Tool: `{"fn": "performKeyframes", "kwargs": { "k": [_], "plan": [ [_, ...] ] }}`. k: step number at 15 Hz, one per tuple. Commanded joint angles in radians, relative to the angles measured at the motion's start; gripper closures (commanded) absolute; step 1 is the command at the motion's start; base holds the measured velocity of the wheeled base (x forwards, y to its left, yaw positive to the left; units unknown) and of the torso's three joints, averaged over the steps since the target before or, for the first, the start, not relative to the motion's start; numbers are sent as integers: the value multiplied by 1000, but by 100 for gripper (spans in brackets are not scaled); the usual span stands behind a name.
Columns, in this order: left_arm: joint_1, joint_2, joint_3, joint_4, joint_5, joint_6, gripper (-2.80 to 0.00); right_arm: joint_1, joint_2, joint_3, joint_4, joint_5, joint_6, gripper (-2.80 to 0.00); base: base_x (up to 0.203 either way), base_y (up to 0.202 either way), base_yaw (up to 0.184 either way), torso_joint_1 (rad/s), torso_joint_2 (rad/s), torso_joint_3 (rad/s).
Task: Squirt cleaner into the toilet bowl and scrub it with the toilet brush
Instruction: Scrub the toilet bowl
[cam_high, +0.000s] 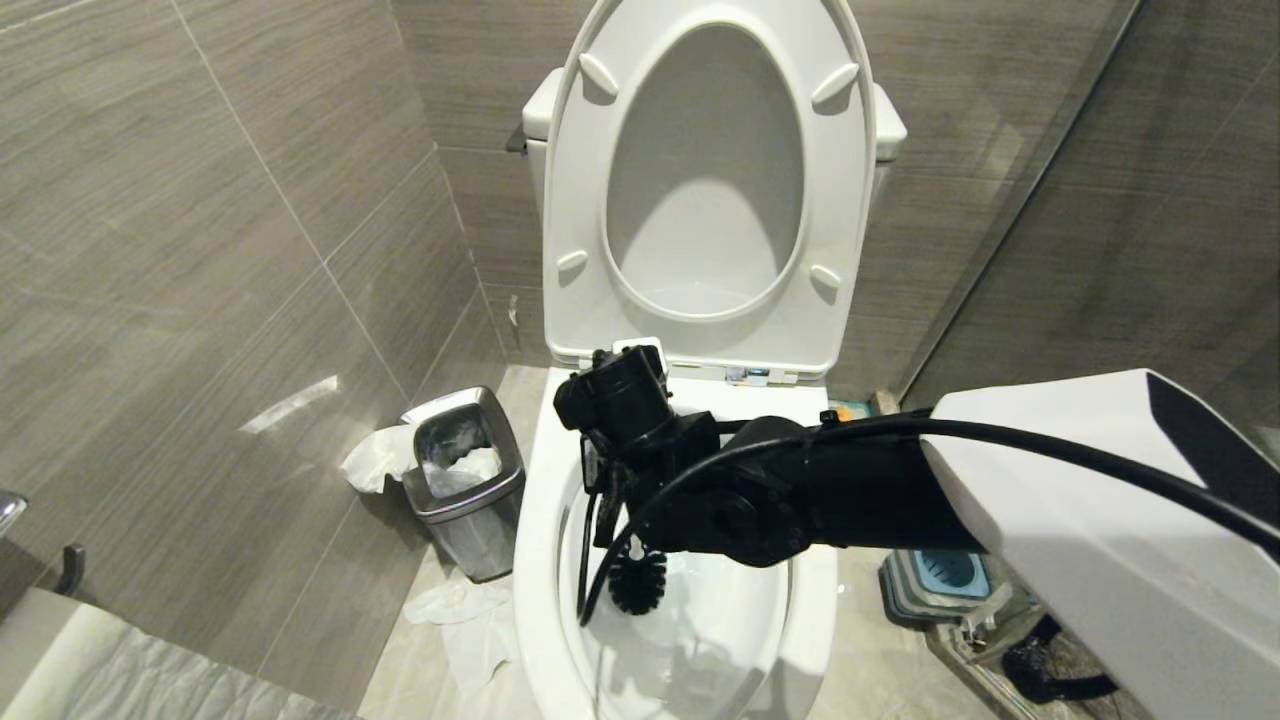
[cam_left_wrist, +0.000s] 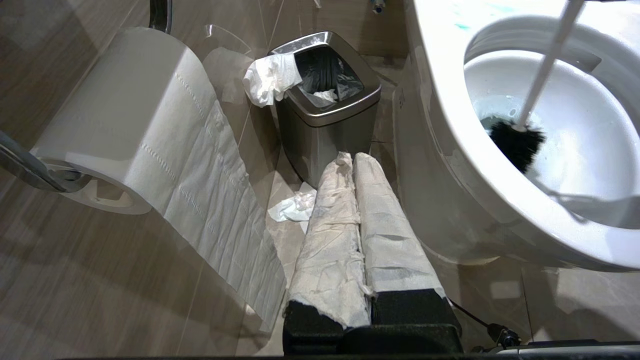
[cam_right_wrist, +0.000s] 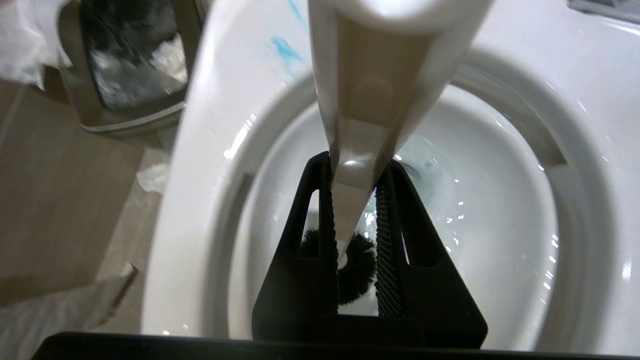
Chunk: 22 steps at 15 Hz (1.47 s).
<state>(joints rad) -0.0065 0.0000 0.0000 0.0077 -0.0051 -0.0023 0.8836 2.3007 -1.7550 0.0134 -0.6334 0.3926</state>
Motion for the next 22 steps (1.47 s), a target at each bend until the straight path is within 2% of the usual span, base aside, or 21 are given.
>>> {"fn": "performKeyframes", "kwargs": {
  "k": [1,4,8,12,22],
  "plan": [
    [-1,0,1,0,1,-1,0,-11,-108,135,0,-21,1,0,0,0,0,0,0,0],
    [-1,0,1,0,1,-1,0,-76,-137,168,-3,-66,-1,0,0,0,0,0,0,0],
    [-1,0,0,0,1,-1,0,-116,-102,84,-8,-73,-14,0,0,0,0,0,0,0],
    [0,0,2,0,1,-1,0,-124,7,-76,-57,-71,-49,0,0,0,0,0,0,0],
    [0,0,0,0,1,-1,0,-119,120,-90,-62,-60,-49,0,0,0,0,0,0,0]
  ]
}}
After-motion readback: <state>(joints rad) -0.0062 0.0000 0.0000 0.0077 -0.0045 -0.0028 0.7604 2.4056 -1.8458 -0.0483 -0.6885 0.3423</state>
